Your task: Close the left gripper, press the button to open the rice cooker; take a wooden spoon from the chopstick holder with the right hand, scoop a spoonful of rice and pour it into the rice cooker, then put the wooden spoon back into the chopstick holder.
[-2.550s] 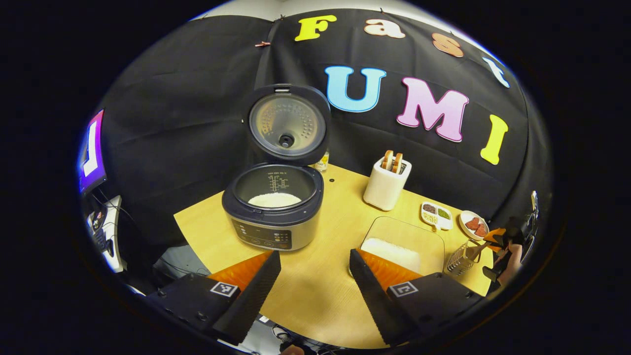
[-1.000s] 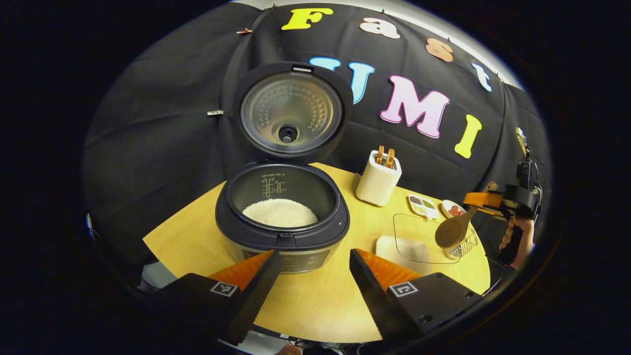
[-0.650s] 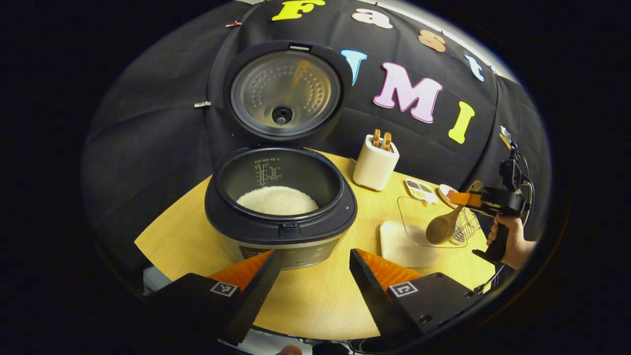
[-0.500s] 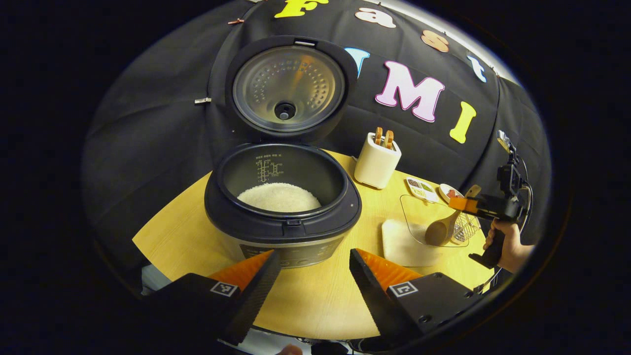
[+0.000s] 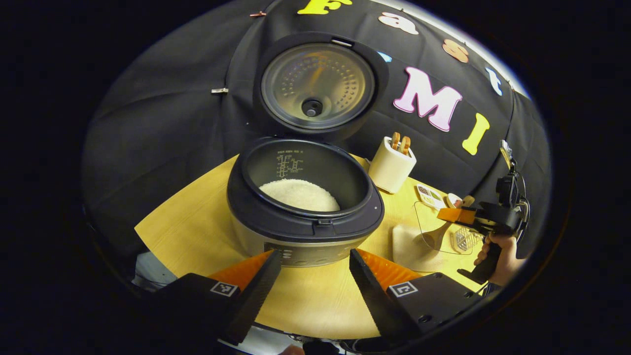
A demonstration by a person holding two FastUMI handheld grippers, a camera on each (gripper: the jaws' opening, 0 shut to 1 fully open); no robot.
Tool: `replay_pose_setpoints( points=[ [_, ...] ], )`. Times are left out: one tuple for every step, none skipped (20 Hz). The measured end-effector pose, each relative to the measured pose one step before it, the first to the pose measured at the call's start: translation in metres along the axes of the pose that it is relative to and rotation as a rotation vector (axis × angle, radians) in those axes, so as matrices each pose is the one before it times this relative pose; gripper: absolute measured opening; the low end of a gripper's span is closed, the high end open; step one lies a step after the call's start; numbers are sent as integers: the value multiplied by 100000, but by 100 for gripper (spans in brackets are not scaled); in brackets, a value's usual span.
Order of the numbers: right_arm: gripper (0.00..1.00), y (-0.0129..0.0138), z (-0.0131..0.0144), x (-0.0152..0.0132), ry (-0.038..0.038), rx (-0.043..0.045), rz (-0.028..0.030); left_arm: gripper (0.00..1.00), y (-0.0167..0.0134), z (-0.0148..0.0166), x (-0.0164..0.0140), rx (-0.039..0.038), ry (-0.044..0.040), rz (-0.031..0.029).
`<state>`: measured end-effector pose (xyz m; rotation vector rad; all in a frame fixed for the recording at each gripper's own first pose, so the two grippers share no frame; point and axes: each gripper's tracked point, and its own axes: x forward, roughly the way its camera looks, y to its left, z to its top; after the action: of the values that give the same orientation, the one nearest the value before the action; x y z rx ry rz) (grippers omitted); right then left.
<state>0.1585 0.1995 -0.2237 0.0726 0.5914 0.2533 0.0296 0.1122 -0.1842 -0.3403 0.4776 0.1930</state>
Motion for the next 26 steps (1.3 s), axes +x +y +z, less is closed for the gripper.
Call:
replay_pose_setpoints(
  points=[
    [15, 746, -300, -5, 1704, 1819, 1291, 95, 359, -104, -183, -805, -205, 630],
    [15, 449, -122, 7, 1358, 1460, 292, 95, 320, 50, -224, -559, -257, 668],
    [15, 153, -40, 11, 1086, 1681, -208, 95, 209, -22, -90, -543, -297, 602],
    [15, 143, -13, 44, 1382, 2410, 423, 95, 254, -55, -169, -640, -141, 479],
    [15, 166, -100, 45, 1756, 3443, 1367, 95, 193, -147, -140, -687, -5, 409],
    [15, 112, -103, -38, 1706, 4138, 1565, 95, 76, -39, -121, -716, -81, 230],
    [16, -34, 182, -136, 622, 4163, 1463, 95, 28, -101, -26, -657, -140, 275],
    [16, -338, 279, -104, 734, 3779, 828, 95, -3, -140, -171, -461, -20, 214],
    [16, -343, 232, -252, 728, 3751, 977, 95, 40, -239, -232, -196, -65, 191],
    [15, -389, 140, -226, 305, 4034, 622, 95, -45, 87, -196, -45, -548, 273],
    [15, -451, 334, -233, 49, 4029, 508, 95, -119, 115, -37, 18, -734, -143],
    [15, -557, 215, -327, 130, 4095, 513, 95, -230, 142, -57, 81, -343, -350],
    [15, -656, 381, -352, 88, 4228, 218, 92, -162, -136, -133, 253, -166, -95],
    [15, -708, 407, -450, -14, 4167, -392, 95, -113, 87, -55, 340, -47, -59],
    [15, -759, 455, -258, -106, 4066, -812, 95, -148, -56, -76, 380, -105, -4],
    [15, -750, 307, -336, 231, 4636, -1320, 95, -43, 292, -102, 462, -1011, 639],
    [15, -627, 394, -364, 244, 4716, -772, 95, -33, 411, -66, 486, -1762, 362],
    [15, -218, 705, -468, -472, 4049, 178, 92, -203, 458, -41, 223, -1627, -97],
    [16, 28, 770, -553, -1018, 3189, 949, 95, -149, 255, -90, -190, -1085, -304],
    [15, -9, 743, -405, -1159, 2479, 697, 95, -127, 249, -79, -376, -426, -147],
    [15, -89, 775, -322, -1074, 2179, 88, 95, -113, 227, 12, -261, -644, 174],
    [15, -14, 661, -523, -990, 2174, -107, 95, -120, 397, -50, -200, -901, -16],
    [15, 273, 552, -201, -401, 2402, 467, 95, -45, 307, -117, -167, -1191, 322],
    [15, 395, 374, -364, 274, 2385, 1124, 95, -64, 491, -111, -304, -1460, 7],
    [15, 485, 312, -338, 510, 2492, 1371, 95, -364, 391, -157, -529, -1410, -720],
    [15, 750, 179, -355, 449, 2056, 1619, 95, -185, 419, -143, -455, -1258, -414]
  ],
)
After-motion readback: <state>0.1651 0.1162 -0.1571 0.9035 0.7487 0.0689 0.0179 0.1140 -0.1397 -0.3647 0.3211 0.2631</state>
